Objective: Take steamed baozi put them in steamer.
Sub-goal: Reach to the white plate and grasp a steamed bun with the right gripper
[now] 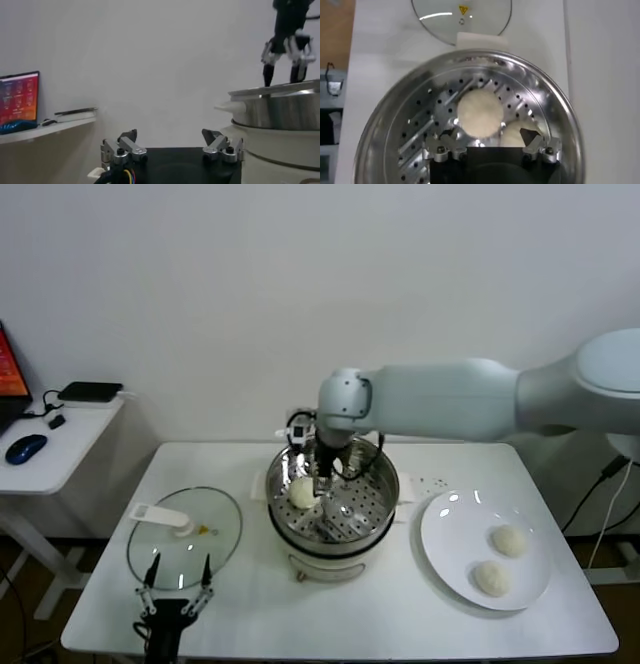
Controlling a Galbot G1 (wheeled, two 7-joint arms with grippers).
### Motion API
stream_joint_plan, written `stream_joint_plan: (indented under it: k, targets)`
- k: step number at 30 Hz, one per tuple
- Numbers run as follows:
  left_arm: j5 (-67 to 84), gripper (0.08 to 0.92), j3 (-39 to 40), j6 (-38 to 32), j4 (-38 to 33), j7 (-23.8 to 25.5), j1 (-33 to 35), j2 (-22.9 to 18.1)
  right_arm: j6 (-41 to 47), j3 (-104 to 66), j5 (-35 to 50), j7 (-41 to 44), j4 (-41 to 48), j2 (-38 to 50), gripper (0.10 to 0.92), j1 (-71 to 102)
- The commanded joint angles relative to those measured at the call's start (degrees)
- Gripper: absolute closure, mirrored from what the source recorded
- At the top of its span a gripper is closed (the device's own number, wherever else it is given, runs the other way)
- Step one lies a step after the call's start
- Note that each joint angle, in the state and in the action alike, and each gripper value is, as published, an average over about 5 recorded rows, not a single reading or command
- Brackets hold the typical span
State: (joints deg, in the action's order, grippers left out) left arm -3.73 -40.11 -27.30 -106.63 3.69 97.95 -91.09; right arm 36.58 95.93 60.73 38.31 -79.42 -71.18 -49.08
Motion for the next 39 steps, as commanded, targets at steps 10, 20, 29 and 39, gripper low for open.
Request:
stream_joint_plan:
  k: [10, 20, 29, 39]
  targets:
    - [-0.7, 0.177, -0.1, 0.0, -0.5, 0.2, 1.6, 0.1, -25.9, 33.8, -16.2, 23.8, -10.9, 24.2, 0.203, -26.5]
    - [-1.1, 0.177, 0.1, -0.6, 0.4, -0.2, 1.3, -0.5, -23.9, 39.5, -25.2, 15.0, -17.5, 35.0, 0.203, -23.3]
    - [-1.3, 0.177, -0.1, -0.8, 1.0, -0.2, 1.3, -0.4, -20.8, 30.2, -31.2, 8.8, -17.5, 41.8, 0.203, -6.8]
    - [-1.7, 0.177, 0.0, -1.1, 1.2, -0.3, 1.2, -0.7, -20.2, 16.0, -36.5, 5.1, -12.3, 43.9, 0.203, 8.4]
